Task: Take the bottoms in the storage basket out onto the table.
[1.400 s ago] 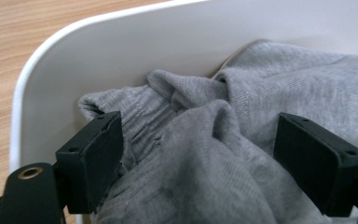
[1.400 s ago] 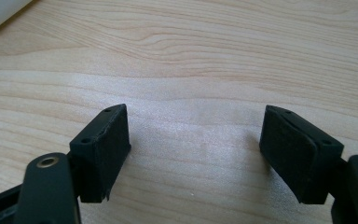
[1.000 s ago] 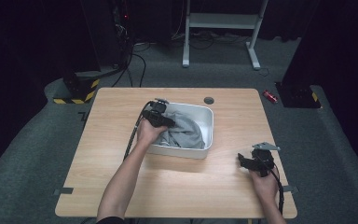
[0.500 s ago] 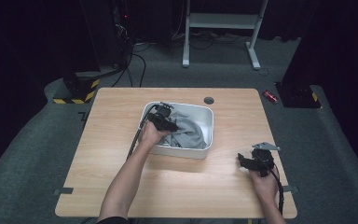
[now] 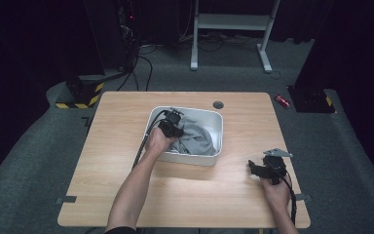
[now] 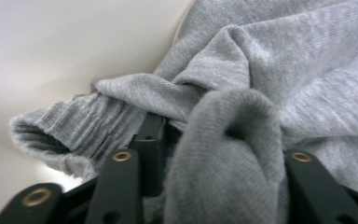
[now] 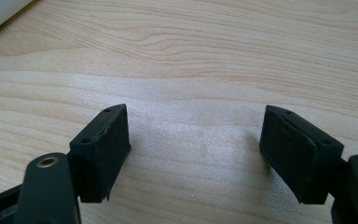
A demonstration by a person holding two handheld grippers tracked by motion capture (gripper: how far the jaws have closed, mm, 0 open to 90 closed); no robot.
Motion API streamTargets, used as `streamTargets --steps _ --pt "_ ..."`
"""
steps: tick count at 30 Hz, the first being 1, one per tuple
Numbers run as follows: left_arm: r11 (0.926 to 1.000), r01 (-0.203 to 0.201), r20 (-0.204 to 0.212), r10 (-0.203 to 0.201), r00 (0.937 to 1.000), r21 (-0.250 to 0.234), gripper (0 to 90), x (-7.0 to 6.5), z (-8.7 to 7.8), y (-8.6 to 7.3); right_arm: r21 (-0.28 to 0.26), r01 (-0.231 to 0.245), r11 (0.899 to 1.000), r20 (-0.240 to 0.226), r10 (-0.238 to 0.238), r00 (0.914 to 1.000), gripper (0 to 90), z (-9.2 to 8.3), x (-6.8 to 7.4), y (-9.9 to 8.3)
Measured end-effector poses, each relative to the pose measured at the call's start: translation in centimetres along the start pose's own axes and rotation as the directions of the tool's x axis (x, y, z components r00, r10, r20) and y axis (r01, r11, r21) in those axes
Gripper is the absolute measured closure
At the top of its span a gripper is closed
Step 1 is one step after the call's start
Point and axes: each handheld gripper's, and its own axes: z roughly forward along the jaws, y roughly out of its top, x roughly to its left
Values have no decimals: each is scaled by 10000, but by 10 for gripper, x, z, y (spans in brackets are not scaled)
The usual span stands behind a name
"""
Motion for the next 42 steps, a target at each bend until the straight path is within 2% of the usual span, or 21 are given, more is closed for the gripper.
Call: streamTargets --steps 5,9,11,17,20,24,33,42 --pt "9994 317 37 -316 9995 -159 697 3 -8 3 3 -6 10000 -6 6 10000 237 0 0 0" --pt "9973 506 120 -500 9987 -527 731 5 -18 5 3 0 10000 -4 0 10000 237 0 0 0" --pt "9942 652 227 -635 9977 -857 735 6 -24 6 2 1 10000 -4 -1 10000 237 0 0 0" --pt "9821 781 543 -697 9961 -1712 746 7 -43 8 2 2 10000 -3 -2 10000 237 0 0 0" --pt "9708 940 780 -785 9939 -2206 750 7 -55 9 6 1 10000 -2 -1 10000 237 0 0 0" --pt "9579 930 832 -729 9939 -2716 753 6 -69 11 3 -2 10000 -2 2 10000 237 0 0 0" --pt "9249 1370 1524 -873 9845 -3547 755 6 -94 14 3 3 10000 -2 -3 10000 237 0 0 0" --pt "8787 1889 2184 -998 9707 -4383 756 10 -121 18 3 2 10000 -2 -2 10000 237 0 0 0"
